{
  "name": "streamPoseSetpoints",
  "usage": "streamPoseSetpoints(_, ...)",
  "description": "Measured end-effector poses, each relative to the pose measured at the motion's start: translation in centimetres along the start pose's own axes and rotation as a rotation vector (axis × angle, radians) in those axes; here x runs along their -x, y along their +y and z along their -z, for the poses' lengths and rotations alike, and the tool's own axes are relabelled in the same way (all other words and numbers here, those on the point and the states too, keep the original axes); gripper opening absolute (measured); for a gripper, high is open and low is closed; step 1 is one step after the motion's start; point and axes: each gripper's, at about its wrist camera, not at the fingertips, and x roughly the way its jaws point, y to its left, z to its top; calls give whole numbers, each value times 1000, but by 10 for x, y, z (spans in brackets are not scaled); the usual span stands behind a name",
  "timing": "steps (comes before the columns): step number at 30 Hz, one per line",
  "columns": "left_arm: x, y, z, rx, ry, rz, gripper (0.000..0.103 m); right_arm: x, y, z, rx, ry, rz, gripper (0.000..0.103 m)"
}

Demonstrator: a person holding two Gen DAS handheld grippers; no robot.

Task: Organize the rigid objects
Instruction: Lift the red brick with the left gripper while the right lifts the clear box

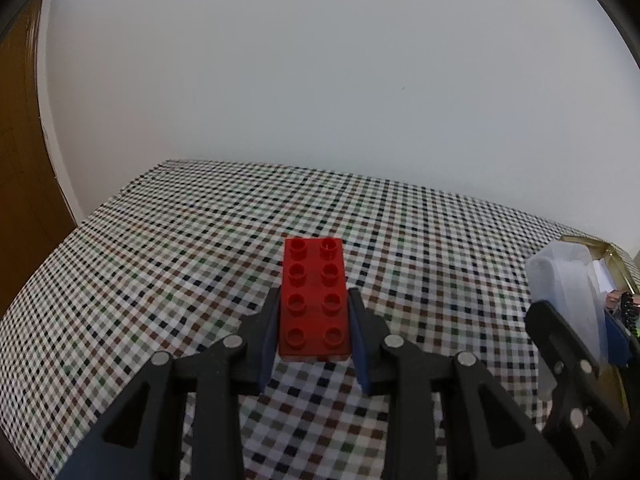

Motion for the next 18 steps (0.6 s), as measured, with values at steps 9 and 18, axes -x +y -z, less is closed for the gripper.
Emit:
streamPoseSetpoints(9,40,-19,19,-25,-83,-29,31,29,-8,9,3,-33,34,57)
streamPoseSetpoints(18,71,-39,36,-35,-113,-19,31,53,-11,20,23,-82,62,57)
